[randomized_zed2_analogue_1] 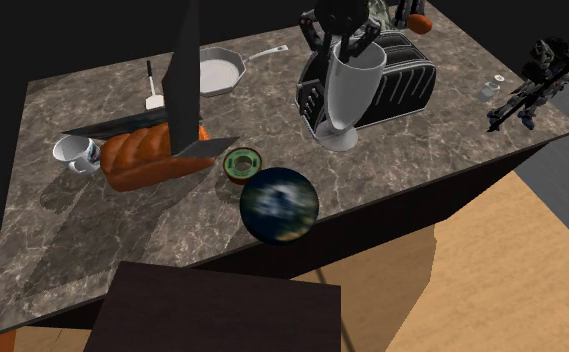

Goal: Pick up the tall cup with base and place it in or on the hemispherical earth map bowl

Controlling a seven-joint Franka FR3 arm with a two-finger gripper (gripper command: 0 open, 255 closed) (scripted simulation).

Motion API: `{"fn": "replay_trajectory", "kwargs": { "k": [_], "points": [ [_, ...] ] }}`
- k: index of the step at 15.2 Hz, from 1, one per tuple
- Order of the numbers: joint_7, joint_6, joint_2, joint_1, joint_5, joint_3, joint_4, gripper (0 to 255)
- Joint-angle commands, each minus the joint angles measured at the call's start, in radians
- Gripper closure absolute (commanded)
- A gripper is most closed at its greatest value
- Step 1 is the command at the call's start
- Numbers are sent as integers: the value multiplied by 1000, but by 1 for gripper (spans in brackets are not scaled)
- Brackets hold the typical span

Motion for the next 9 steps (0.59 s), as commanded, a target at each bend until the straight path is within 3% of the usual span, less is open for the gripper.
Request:
{"fn": "replay_trajectory", "kwargs": {
  "k": [1, 2, 9],
  "points": [
    [1, -25, -7, 1, -1, 0, 19, 255],
    [1, -36, -8, 1, -2, 0, 28, 255],
    [114, -60, -238, 61, -33, 45, -176, 255]
  ]
}}
